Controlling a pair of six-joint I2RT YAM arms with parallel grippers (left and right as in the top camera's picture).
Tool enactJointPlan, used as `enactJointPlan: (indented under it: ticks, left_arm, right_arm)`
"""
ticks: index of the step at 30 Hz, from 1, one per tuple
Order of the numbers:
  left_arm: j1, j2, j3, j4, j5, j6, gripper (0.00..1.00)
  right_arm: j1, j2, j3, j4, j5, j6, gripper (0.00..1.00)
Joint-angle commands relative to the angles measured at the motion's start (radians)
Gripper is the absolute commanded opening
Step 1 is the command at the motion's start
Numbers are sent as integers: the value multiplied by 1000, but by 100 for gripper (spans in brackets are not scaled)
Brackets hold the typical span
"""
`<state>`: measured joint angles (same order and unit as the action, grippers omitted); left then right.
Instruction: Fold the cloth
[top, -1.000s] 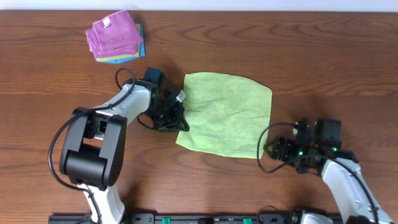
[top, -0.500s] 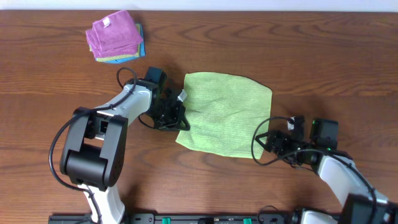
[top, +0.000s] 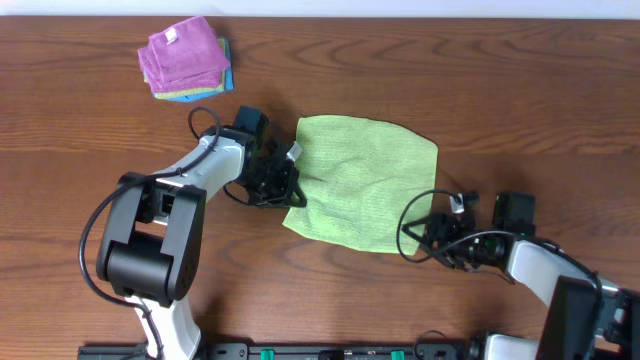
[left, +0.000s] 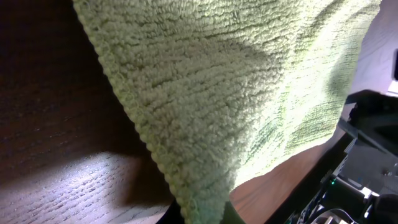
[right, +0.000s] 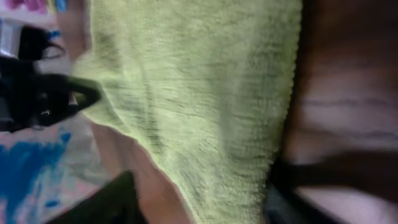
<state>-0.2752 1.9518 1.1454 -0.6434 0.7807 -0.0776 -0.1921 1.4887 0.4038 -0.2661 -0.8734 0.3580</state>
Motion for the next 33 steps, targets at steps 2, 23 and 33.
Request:
enactJointPlan:
  ticks: [2, 23, 33]
  left_arm:
    - [-1, -15, 16, 4, -6, 11, 6]
    - [-2, -40, 111, -48, 10, -35, 6]
    - [-70, -56, 153, -67, 25, -74, 6]
  right_arm:
    - [9, 33, -41, -17, 137, 8, 39]
    - [9, 32, 195, -156, 143, 1, 2]
    - [10, 32, 338, -327, 166, -40, 2]
